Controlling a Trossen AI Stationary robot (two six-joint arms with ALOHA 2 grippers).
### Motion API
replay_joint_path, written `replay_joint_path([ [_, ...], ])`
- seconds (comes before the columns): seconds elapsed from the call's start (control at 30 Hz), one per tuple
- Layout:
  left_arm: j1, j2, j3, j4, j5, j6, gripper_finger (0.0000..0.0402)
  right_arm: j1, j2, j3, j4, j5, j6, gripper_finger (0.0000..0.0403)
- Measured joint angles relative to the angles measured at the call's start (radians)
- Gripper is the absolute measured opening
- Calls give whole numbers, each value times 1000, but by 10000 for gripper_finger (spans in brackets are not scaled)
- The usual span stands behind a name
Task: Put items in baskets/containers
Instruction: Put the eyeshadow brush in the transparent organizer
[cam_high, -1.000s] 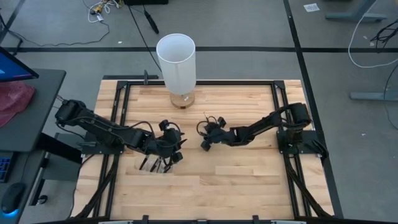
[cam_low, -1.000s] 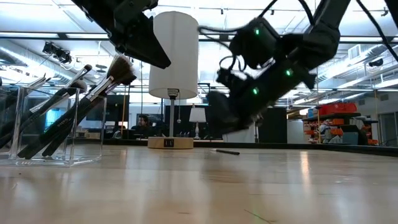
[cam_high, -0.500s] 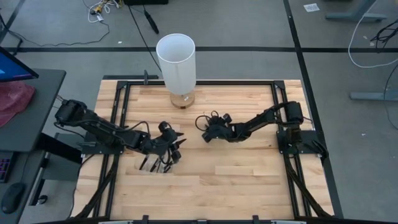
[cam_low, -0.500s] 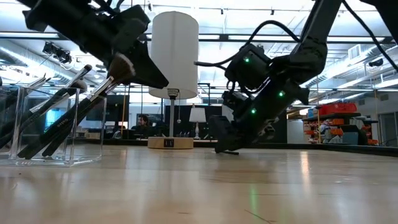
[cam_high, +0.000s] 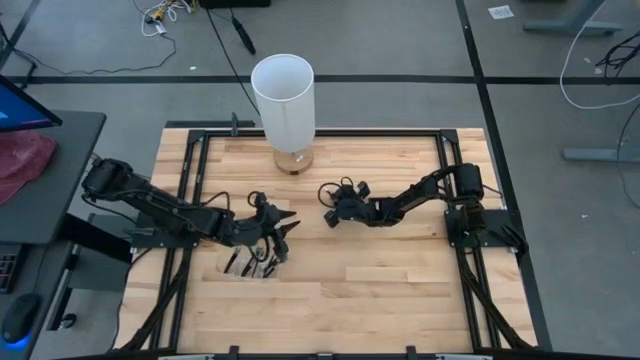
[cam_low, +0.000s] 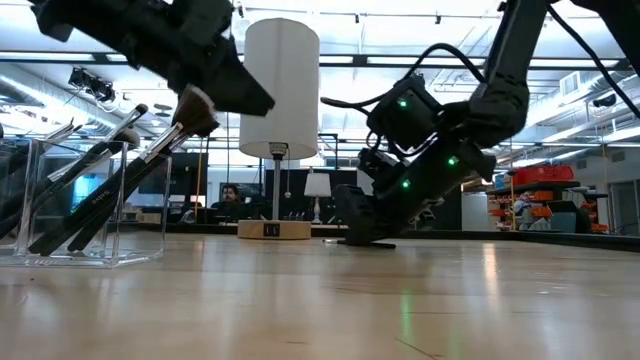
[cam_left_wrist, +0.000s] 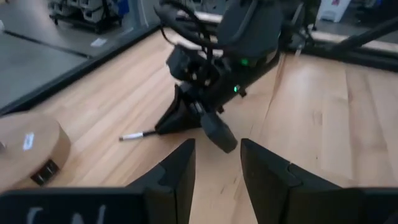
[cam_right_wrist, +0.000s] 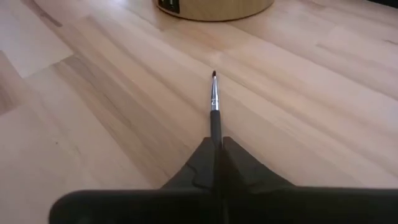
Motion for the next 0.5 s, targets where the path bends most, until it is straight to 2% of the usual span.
replay_joint_path([
  [0.2, -6, -91, 0, -17, 0, 60, 131, 37, -18, -52, 61, -14, 5, 6],
  [0.4, -6, -117, -1, -128, 32, 62, 131, 116, -85, -65, -84, 41, 30, 4],
  [0.5, -6, -117, -20, -131, 43, 57, 131, 160, -142, -74, -131, 54, 31, 4],
])
